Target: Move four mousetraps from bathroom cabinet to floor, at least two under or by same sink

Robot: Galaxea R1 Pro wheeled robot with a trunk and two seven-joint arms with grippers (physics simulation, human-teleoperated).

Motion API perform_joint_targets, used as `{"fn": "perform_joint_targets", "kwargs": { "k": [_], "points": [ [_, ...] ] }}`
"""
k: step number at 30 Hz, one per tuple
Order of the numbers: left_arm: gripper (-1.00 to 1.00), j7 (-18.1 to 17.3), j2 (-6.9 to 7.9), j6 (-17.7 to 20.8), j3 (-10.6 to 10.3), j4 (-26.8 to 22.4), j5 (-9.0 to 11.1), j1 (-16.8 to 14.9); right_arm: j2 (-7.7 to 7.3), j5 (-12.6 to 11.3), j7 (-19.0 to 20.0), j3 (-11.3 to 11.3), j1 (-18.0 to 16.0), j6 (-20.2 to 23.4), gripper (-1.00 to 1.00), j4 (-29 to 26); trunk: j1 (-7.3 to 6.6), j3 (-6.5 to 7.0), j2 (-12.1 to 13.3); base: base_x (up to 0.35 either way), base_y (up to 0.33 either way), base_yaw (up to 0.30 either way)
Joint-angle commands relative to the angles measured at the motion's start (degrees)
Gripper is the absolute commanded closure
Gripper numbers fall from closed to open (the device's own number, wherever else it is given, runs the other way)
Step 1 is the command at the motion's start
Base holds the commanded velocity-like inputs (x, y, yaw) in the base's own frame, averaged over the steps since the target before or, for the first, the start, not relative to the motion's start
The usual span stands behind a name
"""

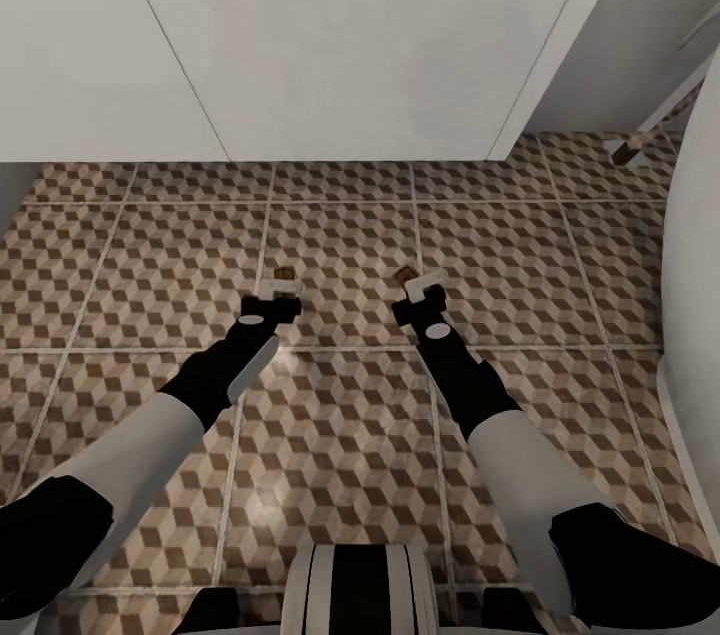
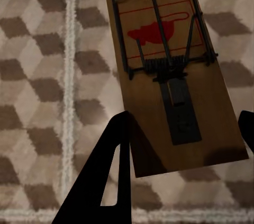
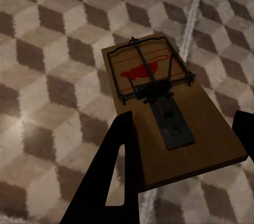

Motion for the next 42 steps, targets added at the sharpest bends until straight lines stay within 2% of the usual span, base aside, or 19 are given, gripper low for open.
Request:
{"fn": "perform_joint_targets", "kwargs": {
  "k": [1,10,18,23,42],
  "points": [
    [1.00,0.81,0.14,0.23,-0.41,-0.33,0.33,-0.05,0.00,0.46,-0.29,0.17,-0.02,0.56,1.00,-0.18,-0.01,-0.03,-0.01,0.000,0.000,0.000],
    [1.00,0.88,0.33,0.39,-0.37,-3.24,0.08,0.00,0.00,0.31,-0.42,0.23,-0.02,1.15,1.00,-1.47,-0.01,-0.09,-0.01,0.000,0.000,0.000],
    [1.00,0.96,1.87,0.57,-0.42,-7.80,-0.14,0.20,0.00,0.35,-0.43,0.23,-0.02,1.14,1.00,-3.41,-0.01,-0.58,-0.01,0.000,0.000,0.000],
    [1.00,0.96,2.55,0.59,-0.42,-8.78,-0.14,0.35,0.00,0.35,-0.43,0.21,-0.02,1.19,1.00,-4.65,-0.01,-1.01,-0.01,0.000,0.000,0.000],
    [1.00,0.97,3.19,0.60,-0.42,-9.46,-0.15,0.38,0.00,0.34,-0.43,0.24,-0.02,2.29,1.00,-8.43,0.48,-6.89,-0.27,0.000,0.000,0.000]
  ]
}}
